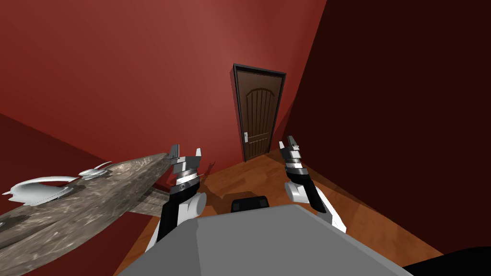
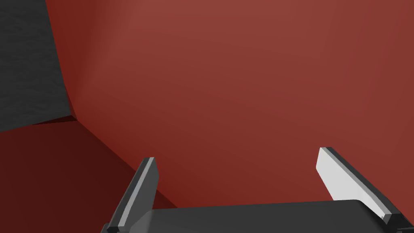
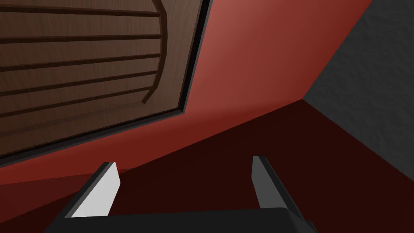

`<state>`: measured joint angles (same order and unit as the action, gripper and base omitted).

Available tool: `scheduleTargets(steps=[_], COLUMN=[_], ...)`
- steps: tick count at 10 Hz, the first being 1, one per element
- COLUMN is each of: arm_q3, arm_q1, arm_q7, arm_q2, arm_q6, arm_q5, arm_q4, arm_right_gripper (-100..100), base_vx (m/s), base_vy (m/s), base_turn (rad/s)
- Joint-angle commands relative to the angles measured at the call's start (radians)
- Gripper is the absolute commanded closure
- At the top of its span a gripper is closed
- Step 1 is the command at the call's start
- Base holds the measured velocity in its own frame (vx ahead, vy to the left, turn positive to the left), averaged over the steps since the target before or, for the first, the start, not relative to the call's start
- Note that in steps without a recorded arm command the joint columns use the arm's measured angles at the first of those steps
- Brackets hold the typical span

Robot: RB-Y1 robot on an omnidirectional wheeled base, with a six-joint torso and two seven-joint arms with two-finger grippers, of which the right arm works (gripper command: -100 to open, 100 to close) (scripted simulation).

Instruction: Pull the door open

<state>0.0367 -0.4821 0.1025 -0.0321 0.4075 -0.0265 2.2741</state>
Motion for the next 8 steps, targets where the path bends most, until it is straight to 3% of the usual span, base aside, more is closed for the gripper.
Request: scheduleTargets(steps=[1,8], arm_q3=[-0.005,-0.039], arm_q1=[0.014,0.101], arm_q7=[0.022,0.159], arm_q2=[-0.011,-0.072], arm_q6=[0.002,0.014], arm_q5=[0.029,0.209], arm_q4=[-0.029,-0.206], arm_right_gripper=[-100,-100], base_vx=[0.058,0.084], base_vy=[-0.006,-0.021], base_turn=[0.113,0.133])
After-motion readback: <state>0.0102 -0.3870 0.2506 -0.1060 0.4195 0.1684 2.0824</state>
